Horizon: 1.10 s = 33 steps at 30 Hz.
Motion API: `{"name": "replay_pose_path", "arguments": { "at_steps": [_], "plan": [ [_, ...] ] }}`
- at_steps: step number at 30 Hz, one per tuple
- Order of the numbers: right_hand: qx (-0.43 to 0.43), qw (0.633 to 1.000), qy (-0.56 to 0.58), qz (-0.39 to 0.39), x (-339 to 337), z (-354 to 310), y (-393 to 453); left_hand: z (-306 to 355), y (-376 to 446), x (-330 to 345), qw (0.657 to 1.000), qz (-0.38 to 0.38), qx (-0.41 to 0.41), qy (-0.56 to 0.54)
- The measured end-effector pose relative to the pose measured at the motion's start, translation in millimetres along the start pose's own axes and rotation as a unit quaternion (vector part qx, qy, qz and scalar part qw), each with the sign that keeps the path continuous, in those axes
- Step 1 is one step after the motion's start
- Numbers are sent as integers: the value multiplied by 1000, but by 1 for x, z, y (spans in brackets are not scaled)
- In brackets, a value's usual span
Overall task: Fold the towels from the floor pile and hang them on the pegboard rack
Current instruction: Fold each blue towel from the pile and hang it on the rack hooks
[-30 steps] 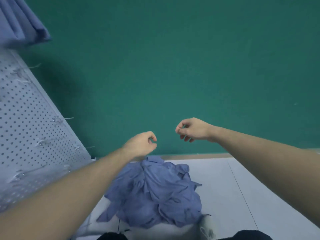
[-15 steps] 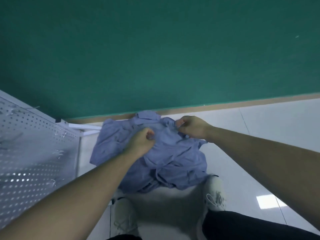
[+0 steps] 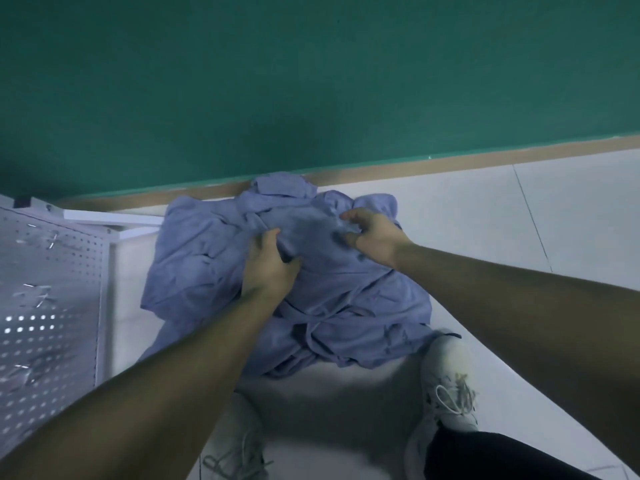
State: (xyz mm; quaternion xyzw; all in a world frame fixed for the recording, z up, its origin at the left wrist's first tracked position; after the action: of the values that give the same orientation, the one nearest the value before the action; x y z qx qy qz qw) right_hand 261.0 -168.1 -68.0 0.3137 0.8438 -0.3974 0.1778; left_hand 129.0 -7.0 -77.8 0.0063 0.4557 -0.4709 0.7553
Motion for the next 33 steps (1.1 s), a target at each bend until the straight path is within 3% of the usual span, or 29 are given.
{"name": "replay_pose_path", "arguments": {
  "at_steps": [3, 6, 9, 13, 17, 21, 25, 28, 33],
  "plan": [
    [-29, 998, 4, -55, 36, -2, 3, -6, -4, 9, 993, -55, 89, 49],
    [-43, 987, -81, -129, 64, 3, -6, -14, -10, 18, 969, -109, 153, 160],
    [-37, 964, -201, -170, 74, 15, -14, -8, -17, 14, 939, -81, 226, 246],
    [-24, 943, -285, -173, 75, 23, -18, 17, -20, -2, 941, -34, 273, 195],
    [-54, 946, -310, -83, 60, 18, -18, 18, -20, 3, 952, -76, 237, 176],
    [-63, 912, -400, -62, 69, 23, -9, 6, -24, 21, 944, -121, 219, 214],
    [-129, 964, -233, -4, 57, 13, -16, 7, -21, 23, 947, -131, 217, 199],
    [-118, 987, -108, 11, 32, 8, -23, 15, -27, 21, 947, -160, 218, 174],
    [-98, 992, 77, 6, -7, -27, -41, 32, -28, -2, 969, -92, 207, 100]
  ]
}}
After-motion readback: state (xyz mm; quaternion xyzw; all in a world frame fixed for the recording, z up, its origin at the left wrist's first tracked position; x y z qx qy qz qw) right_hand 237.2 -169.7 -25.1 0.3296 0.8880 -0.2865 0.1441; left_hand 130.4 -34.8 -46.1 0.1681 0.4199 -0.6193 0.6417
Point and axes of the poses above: each hand's wrist, its own y-axis towards the middle knuckle, its own x-axis out of the palm, z = x × y, the point moved 9 cm from there along y, towards the middle knuckle, and after that the axes turned 3 degrees about -y, right-handed, at the moved point
